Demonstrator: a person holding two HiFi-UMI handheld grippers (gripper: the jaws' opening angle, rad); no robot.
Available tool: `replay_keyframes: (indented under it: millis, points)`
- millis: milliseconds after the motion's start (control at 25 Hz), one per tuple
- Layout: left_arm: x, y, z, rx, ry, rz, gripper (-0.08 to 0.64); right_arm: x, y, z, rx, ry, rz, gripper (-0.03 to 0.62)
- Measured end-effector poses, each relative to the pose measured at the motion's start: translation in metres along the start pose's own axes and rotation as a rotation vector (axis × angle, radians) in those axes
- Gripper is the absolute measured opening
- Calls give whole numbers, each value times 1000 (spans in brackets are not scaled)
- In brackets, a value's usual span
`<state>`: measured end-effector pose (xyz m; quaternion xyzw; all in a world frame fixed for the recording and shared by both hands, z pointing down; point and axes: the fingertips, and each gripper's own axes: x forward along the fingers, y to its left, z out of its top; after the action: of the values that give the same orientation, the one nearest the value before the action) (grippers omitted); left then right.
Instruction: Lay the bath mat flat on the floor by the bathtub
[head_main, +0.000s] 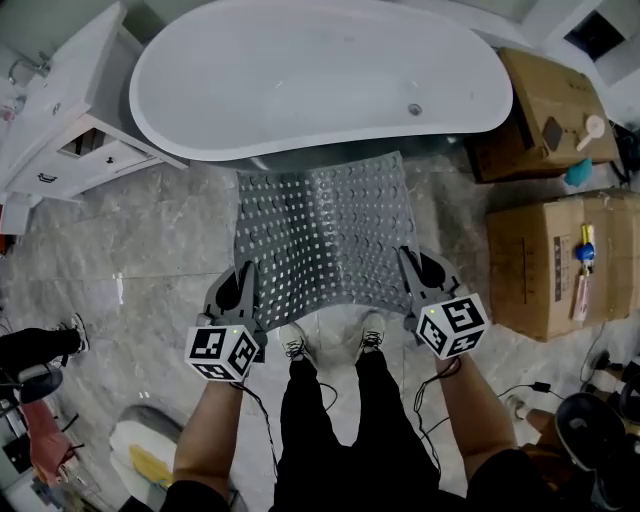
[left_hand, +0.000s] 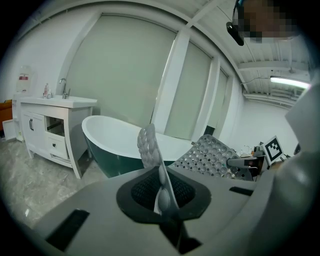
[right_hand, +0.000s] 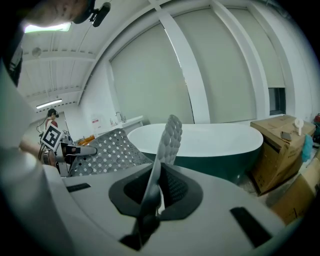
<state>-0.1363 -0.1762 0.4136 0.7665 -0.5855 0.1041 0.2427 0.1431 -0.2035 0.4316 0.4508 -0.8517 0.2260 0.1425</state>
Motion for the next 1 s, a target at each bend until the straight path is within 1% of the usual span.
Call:
replay_keyframes:
  millis: [160,320,520,840,1000]
  points:
    - [30,-2,-21,-1,3,10,31,16,-24,-20,-6,4,1,31]
    - [58,2,-47,-2,-1,18,31,34,-44,-49,-14,3,2,31]
    - [93,17,-91,16,-2,18,30,67,-68,-93,-26,1,-6,31]
    - [136,59,-162,61,12,1,30,118,-88,-166,-13,5,-21,31]
    - [159,83,-196,78,10,1,30,144,-103,-204,-28,9,-25,31]
